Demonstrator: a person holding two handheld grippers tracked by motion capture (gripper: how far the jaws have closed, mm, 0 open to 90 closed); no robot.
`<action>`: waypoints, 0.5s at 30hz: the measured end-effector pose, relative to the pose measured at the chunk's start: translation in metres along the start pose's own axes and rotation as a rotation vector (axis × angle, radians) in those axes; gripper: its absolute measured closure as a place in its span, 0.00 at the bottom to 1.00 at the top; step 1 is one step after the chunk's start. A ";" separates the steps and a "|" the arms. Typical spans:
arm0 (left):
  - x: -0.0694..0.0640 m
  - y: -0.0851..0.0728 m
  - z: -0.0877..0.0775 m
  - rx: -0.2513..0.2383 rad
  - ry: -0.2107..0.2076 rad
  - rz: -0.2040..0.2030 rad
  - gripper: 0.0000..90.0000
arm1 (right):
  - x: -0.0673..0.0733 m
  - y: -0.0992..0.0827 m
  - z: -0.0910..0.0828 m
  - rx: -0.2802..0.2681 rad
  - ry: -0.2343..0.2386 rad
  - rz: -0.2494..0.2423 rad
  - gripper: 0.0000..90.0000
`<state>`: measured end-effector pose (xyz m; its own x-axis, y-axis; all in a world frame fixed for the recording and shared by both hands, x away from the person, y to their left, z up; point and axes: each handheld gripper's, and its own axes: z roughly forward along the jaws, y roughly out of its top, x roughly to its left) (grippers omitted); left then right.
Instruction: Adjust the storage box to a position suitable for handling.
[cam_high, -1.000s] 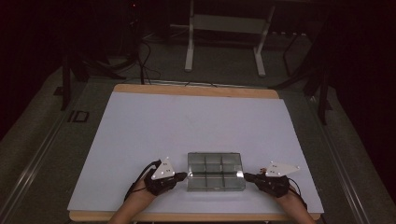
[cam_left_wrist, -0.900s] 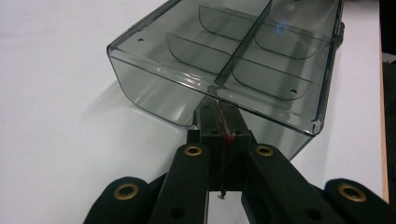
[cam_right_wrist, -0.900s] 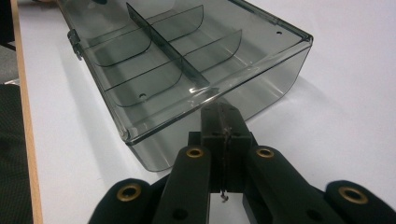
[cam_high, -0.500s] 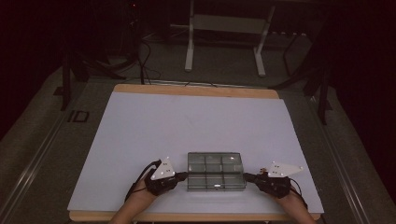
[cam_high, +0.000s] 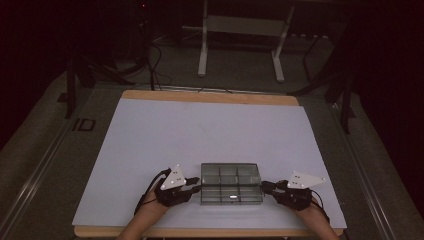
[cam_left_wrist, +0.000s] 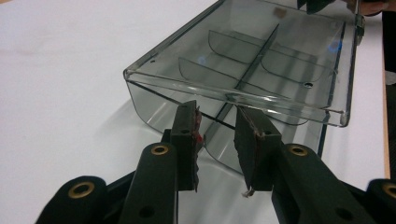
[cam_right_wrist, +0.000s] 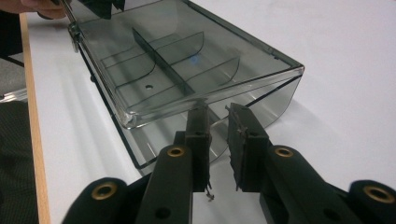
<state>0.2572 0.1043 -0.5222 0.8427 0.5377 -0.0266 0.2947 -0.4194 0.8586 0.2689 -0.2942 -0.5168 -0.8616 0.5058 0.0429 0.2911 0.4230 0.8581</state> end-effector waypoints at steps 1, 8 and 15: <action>0.000 0.001 0.000 -0.006 0.006 0.007 0.78 | 0.000 0.001 0.000 -0.003 -0.005 -0.002 0.86; 0.000 0.004 -0.002 -0.031 0.013 0.005 0.76 | 0.000 0.004 -0.002 -0.015 -0.013 -0.011 0.84; 0.002 0.009 -0.004 -0.045 0.012 0.008 0.76 | -0.002 0.010 -0.006 -0.039 -0.030 -0.021 0.82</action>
<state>0.2595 0.1043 -0.5122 0.8394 0.5433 -0.0134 0.2670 -0.3909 0.8809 0.2708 -0.2960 -0.5052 -0.8542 0.5198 0.0095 0.2558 0.4043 0.8781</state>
